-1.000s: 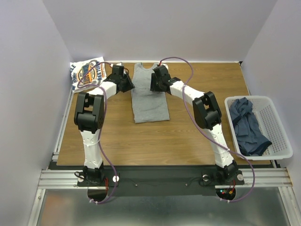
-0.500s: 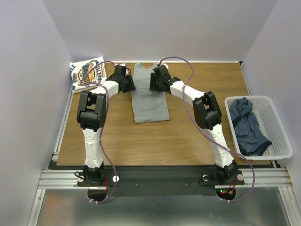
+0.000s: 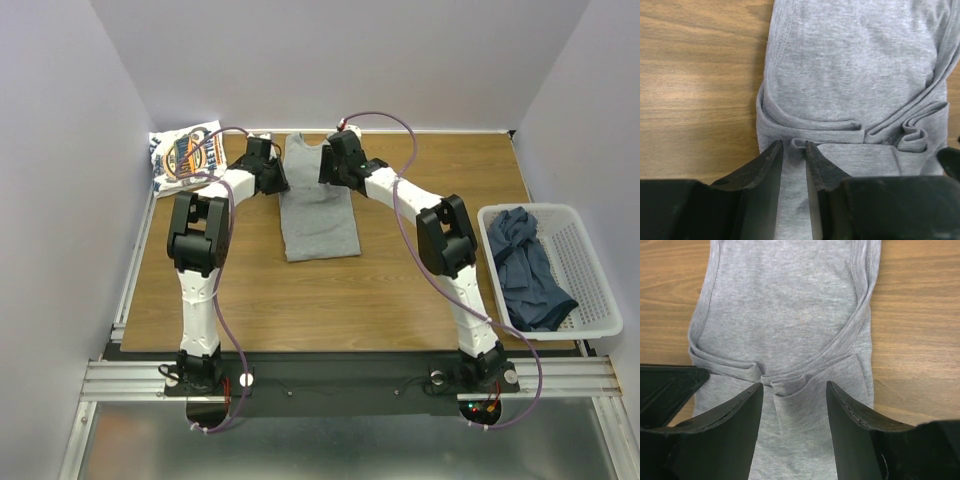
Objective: Fold and stack the tank tops
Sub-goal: Fold the tank top
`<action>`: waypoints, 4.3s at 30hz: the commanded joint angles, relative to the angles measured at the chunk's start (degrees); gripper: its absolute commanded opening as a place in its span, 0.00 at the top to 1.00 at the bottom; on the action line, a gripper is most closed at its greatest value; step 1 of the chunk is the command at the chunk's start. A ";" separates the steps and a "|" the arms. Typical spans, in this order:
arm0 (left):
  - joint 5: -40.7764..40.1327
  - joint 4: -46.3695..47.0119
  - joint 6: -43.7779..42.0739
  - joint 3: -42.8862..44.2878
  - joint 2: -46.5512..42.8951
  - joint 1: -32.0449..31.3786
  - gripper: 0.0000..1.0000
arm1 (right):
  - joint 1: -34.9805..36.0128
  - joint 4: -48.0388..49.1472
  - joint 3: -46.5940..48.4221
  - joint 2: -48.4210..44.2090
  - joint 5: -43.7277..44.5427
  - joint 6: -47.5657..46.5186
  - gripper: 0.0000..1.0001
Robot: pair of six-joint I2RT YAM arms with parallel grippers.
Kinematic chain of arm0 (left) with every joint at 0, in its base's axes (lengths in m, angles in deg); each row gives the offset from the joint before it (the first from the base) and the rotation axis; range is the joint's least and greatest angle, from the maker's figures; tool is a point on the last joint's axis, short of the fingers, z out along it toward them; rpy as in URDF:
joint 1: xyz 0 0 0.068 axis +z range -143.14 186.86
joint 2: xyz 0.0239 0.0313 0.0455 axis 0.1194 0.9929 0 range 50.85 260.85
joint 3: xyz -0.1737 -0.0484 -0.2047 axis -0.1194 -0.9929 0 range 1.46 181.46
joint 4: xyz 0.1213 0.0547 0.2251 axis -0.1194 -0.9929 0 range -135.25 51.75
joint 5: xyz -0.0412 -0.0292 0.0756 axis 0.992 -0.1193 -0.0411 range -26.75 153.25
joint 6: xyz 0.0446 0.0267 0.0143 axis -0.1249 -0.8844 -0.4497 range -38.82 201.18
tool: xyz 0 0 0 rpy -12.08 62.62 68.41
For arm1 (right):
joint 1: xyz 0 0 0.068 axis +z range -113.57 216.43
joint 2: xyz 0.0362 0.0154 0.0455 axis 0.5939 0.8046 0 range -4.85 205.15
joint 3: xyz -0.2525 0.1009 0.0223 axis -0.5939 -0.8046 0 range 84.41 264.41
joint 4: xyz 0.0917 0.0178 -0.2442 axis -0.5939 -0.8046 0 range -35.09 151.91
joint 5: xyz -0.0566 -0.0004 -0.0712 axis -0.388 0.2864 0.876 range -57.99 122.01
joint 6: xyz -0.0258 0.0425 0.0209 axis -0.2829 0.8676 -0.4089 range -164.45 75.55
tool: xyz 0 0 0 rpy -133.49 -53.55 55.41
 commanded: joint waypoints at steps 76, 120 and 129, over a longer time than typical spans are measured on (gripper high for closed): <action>-11.09 8.34 18.01 -36.80 -35.55 -3.68 0.51 | -5.27 3.41 -35.41 -30.73 -1.02 4.70 0.28; -10.64 27.23 33.84 -63.31 -39.72 -12.21 0.54 | -2.72 27.06 -71.12 -31.73 -19.13 24.83 0.54; -10.40 28.90 32.87 -61.64 -35.50 -12.56 0.67 | -2.72 27.23 -71.12 -31.55 -17.29 22.99 0.78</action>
